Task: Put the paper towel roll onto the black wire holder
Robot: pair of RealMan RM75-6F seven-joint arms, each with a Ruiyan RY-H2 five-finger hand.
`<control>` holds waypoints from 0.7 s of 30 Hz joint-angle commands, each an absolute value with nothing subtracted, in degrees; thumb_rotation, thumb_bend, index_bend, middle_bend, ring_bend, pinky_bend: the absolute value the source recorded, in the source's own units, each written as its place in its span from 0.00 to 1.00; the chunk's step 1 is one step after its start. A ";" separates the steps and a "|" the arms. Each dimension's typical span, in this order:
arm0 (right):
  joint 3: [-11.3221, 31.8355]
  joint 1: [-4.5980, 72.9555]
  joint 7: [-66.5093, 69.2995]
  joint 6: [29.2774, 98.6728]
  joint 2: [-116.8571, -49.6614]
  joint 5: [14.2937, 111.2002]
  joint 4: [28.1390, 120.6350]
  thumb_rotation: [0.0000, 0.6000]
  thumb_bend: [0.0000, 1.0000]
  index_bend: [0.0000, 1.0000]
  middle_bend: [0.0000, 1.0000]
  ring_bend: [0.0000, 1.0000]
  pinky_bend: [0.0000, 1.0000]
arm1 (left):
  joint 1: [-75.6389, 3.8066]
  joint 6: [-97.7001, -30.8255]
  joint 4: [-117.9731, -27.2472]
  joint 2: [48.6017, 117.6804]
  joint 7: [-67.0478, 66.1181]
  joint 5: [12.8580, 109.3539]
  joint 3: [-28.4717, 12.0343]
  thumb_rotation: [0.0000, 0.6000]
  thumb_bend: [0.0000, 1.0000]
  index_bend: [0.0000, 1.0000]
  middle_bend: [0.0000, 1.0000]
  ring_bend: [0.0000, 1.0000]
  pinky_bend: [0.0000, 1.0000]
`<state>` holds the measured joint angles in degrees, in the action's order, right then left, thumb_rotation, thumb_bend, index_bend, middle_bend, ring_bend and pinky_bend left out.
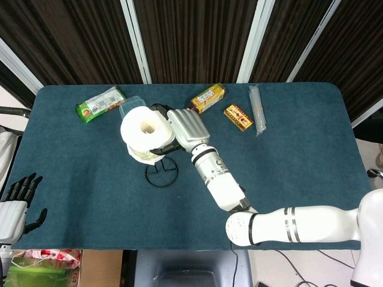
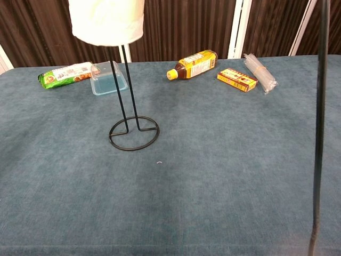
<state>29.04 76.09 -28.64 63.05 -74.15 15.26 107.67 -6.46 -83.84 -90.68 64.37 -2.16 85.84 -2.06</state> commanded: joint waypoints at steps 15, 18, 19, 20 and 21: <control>26.54 77.64 -33.10 59.16 -72.73 7.94 108.12 1.00 0.17 0.00 0.00 0.00 0.04 | -6.40 -84.10 -90.65 64.12 -1.49 86.50 -1.86 1.00 0.41 0.00 0.00 0.00 0.10; 26.39 76.88 -32.87 58.11 -70.32 7.72 109.87 1.00 0.12 0.00 0.00 0.00 0.00 | -6.43 -84.14 -90.66 64.20 -1.53 86.59 -1.86 1.00 0.41 0.00 0.00 0.00 0.10; 26.26 76.67 -33.05 57.96 -69.22 7.65 110.57 1.00 0.12 0.00 0.00 0.00 0.00 | -6.42 -84.18 -90.71 64.20 -1.55 86.72 -1.80 1.00 0.41 0.00 0.00 0.00 0.10; 26.17 76.52 -33.18 57.98 -68.39 7.57 111.10 1.00 0.12 0.00 0.00 0.00 0.00 | -6.43 -84.16 -90.72 64.21 -1.58 86.77 -1.76 1.00 0.41 0.00 0.00 0.00 0.10; 26.10 76.35 -33.25 57.98 -67.54 7.44 111.66 1.00 0.11 0.00 0.00 0.00 0.00 | -6.43 -84.16 -90.72 64.22 -1.63 86.82 -1.74 1.00 0.41 0.00 0.00 0.00 0.10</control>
<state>26.31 76.81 -33.09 58.27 -68.87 7.65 110.59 -6.42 -84.16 -90.72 64.22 -1.63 86.82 -1.74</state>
